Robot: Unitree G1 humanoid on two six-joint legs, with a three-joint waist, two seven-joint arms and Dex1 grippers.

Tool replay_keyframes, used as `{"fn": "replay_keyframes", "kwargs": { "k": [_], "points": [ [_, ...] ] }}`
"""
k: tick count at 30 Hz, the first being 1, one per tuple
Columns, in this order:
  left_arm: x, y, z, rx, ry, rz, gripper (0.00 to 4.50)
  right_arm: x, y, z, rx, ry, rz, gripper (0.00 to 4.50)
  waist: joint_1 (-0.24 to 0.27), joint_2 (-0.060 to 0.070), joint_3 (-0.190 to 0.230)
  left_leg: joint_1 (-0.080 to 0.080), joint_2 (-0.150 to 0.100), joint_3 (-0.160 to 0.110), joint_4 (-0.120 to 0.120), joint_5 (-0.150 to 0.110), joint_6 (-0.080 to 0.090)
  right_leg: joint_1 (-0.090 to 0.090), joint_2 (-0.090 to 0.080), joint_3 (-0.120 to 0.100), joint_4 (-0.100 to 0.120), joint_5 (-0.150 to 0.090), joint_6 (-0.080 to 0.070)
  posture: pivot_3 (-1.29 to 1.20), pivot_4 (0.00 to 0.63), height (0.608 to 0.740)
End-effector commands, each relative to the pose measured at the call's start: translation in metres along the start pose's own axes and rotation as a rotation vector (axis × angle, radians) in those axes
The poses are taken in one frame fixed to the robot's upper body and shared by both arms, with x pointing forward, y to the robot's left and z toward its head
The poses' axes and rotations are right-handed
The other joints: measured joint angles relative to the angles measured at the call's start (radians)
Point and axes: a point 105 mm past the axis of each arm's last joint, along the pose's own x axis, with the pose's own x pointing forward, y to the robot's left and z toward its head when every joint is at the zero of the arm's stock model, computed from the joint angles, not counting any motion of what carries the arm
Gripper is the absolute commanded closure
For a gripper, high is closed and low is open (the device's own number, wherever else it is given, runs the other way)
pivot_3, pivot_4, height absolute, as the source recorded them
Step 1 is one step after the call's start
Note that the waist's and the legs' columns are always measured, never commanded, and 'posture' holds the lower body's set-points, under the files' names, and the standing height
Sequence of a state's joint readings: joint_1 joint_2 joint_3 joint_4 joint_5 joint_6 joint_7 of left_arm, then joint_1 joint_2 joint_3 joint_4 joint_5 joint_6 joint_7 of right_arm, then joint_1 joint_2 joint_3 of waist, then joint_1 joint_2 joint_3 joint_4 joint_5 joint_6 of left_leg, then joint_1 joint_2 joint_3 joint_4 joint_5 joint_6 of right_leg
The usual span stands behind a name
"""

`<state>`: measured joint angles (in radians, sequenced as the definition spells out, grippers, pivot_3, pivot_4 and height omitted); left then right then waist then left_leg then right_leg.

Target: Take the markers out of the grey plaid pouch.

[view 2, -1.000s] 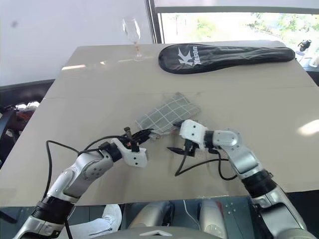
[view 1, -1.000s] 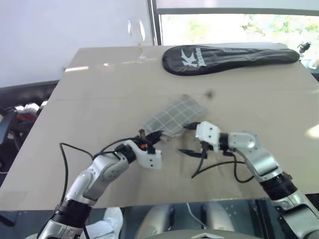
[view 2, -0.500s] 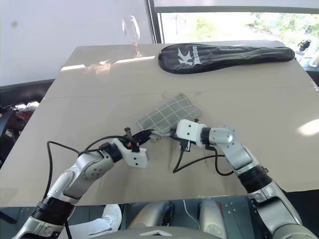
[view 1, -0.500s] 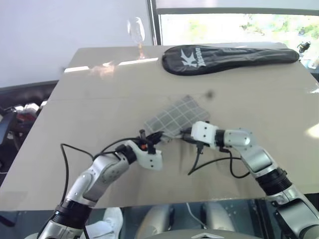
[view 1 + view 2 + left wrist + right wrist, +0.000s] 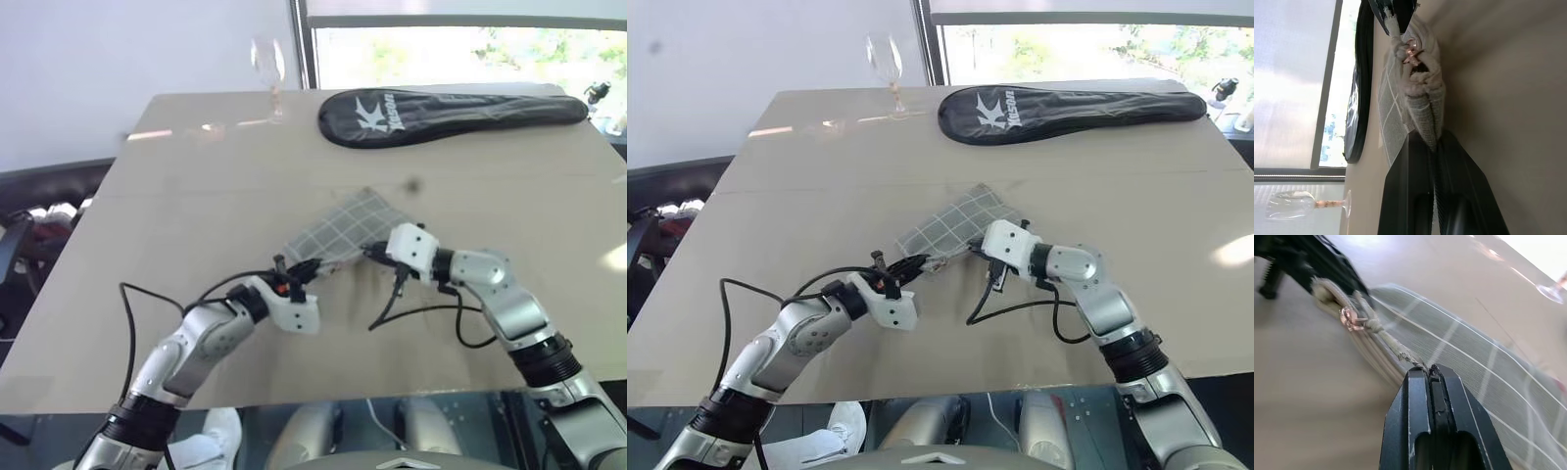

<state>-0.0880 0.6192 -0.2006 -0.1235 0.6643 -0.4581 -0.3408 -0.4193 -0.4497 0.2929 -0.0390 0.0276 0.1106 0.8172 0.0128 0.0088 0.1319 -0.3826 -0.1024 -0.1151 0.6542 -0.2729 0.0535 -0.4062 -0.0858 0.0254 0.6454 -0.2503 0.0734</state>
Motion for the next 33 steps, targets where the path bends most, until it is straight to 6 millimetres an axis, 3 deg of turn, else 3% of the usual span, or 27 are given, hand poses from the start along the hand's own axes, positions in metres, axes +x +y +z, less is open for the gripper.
{"fn": "replay_keyframes", "kwargs": {
  "k": [1, 8, 15, 16, 18, 19, 23, 29, 33],
  "points": [
    [-0.004, -0.007, -0.004, -0.03, 0.027, -0.019, 4.5, -0.035, -0.048, -0.012, 0.018, 0.06, -0.221, 4.44, 0.0, 0.0, 0.0, 0.0, 0.0, 0.0, 0.0, 0.0, 0.0, 0.0, 0.0, 0.0, 0.0, 0.0, 0.0, 0.0, 0.15, 0.74],
    [-0.002, -0.007, -0.004, -0.041, 0.027, -0.016, 4.5, -0.059, -0.069, -0.028, 0.032, 0.143, -0.311, 4.44, 0.0, 0.0, 0.0, -0.001, 0.0, 0.001, 0.0, 0.0, 0.0, -0.001, 0.0, 0.001, 0.0, 0.0, 0.0, 0.0, 0.15, 0.74],
    [-0.001, -0.006, -0.003, -0.112, 0.022, -0.008, 4.5, -0.041, -0.037, -0.013, 0.055, 0.067, -0.181, 4.44, -0.009, 0.0, 0.0, 0.0, 0.002, 0.001, -0.002, 0.0, -0.001, -0.001, 0.0, 0.002, 0.002, 0.0, 0.0, 0.0, 0.15, 0.74],
    [0.0, -0.005, -0.003, -0.118, 0.02, -0.007, 3.8, -0.04, -0.035, -0.012, 0.068, 0.061, -0.18, 4.5, -0.011, 0.0, 0.0, 0.0, 0.002, 0.001, -0.001, 0.0, -0.001, -0.001, 0.0, 0.002, 0.002, 0.0, 0.0, 0.0, 0.15, 0.74],
    [0.0, -0.005, -0.003, -0.119, 0.017, -0.008, 3.16, -0.04, -0.034, -0.014, 0.085, 0.066, -0.193, 4.5, -0.014, -0.001, 0.0, 0.0, 0.001, 0.002, -0.001, 0.0, 0.0, -0.001, 0.0, 0.002, 0.003, 0.0, 0.0, 0.0, 0.15, 0.74],
    [0.0, -0.004, -0.003, -0.112, 0.019, -0.009, 2.54, -0.043, -0.038, -0.017, 0.086, 0.084, -0.216, 4.5, -0.014, -0.001, 0.001, 0.0, 0.001, 0.002, 0.0, 0.0, 0.0, -0.002, 0.0, 0.002, 0.002, 0.0, 0.0, 0.0, 0.15, 0.74],
    [0.001, -0.009, -0.004, -0.101, 0.026, -0.026, 0.63, -0.064, -0.068, -0.034, 0.116, 0.14, -0.393, 4.5, -0.009, -0.001, 0.001, 0.0, 0.001, 0.002, 0.0, 0.0, 0.0, -0.002, 0.0, 0.002, 0.002, 0.0, 0.0, 0.0, 0.15, 0.74],
    [0.002, -0.012, -0.002, -0.104, 0.021, -0.039, 0.63, -0.102, -0.101, -0.056, 0.119, 0.225, -0.605, 4.5, -0.002, -0.001, 0.001, 0.0, 0.001, 0.002, -0.001, 0.0, -0.001, -0.002, 0.0, 0.002, 0.002, 0.0, 0.0, 0.0, 0.15, 0.74],
    [0.004, -0.012, -0.001, -0.106, 0.017, -0.039, 0.63, -0.097, -0.095, -0.046, 0.161, 0.169, -0.588, 4.5, -0.004, -0.001, 0.001, 0.0, 0.001, 0.003, -0.001, 0.0, -0.001, -0.002, 0.0, 0.003, 0.002, 0.0, 0.0, 0.0, 0.15, 0.74]
  ]
}}
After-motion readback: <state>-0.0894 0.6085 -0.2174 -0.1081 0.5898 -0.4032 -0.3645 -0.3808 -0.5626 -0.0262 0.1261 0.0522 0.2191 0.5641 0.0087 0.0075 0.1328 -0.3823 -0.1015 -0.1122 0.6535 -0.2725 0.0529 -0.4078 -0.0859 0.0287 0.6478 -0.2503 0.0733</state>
